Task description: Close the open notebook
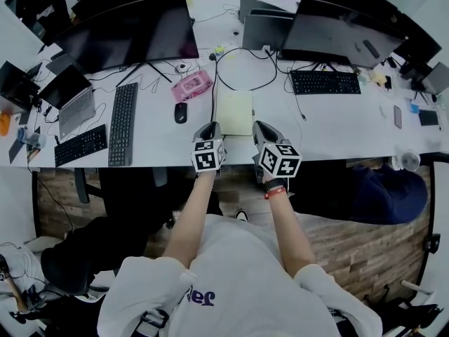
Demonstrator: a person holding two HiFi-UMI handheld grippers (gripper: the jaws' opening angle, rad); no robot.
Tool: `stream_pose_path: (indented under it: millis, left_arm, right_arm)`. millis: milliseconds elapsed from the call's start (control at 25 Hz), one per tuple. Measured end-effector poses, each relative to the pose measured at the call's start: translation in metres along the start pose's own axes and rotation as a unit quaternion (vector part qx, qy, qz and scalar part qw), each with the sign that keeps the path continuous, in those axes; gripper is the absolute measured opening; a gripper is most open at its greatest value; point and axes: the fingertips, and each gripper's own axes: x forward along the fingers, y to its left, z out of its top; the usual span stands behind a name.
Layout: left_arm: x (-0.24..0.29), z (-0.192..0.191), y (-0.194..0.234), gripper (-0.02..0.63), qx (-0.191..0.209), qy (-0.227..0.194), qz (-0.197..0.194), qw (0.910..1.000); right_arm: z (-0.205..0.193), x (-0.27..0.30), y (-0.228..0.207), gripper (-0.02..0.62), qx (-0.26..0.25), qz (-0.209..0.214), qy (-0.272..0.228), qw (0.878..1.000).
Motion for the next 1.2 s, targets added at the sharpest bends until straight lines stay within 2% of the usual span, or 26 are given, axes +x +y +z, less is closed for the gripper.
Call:
stream_pose_path:
  millis: [480,1200]
  left_arm:
    - [0.005,-0.003,-0.016,0.031,0.028,-0.002,0.008,0.9996]
    - [0.02,-0.018,-0.053,0.044,0.072,0.012,-0.021,0.9971]
  right_arm:
    - [-0.003,-0.009,-0.011,0.014,0.007,-0.013,-0.001,1.0]
    - [-0.012,-0.033,-0.032,0.014,0.027,-0.034,-0.004,0.999]
